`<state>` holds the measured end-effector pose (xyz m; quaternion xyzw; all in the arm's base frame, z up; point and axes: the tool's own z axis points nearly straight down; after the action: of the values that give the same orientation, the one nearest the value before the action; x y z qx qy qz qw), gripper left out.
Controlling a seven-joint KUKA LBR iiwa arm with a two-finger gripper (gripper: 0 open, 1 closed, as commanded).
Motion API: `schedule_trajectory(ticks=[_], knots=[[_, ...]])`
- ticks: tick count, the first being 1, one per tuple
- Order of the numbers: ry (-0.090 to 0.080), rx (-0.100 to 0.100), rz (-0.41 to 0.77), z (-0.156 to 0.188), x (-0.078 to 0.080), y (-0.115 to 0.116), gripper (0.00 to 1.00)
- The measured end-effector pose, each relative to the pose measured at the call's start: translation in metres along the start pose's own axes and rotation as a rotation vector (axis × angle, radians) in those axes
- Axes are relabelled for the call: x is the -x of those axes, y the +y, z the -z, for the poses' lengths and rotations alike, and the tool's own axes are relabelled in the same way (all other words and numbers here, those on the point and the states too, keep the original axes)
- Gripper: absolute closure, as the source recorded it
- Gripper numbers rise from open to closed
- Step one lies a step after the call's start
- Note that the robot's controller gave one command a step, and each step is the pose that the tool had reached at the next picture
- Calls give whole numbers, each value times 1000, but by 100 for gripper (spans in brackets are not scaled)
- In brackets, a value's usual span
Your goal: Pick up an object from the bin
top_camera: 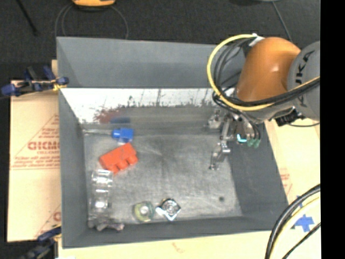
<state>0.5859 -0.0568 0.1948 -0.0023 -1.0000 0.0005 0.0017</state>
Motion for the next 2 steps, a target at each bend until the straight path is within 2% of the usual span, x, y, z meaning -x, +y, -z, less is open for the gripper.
schedule_trajectory(ticks=[1,2], knots=[[-15,-2,146,-123,64,72,0],[-13,0,7,-92,61,26,0]])
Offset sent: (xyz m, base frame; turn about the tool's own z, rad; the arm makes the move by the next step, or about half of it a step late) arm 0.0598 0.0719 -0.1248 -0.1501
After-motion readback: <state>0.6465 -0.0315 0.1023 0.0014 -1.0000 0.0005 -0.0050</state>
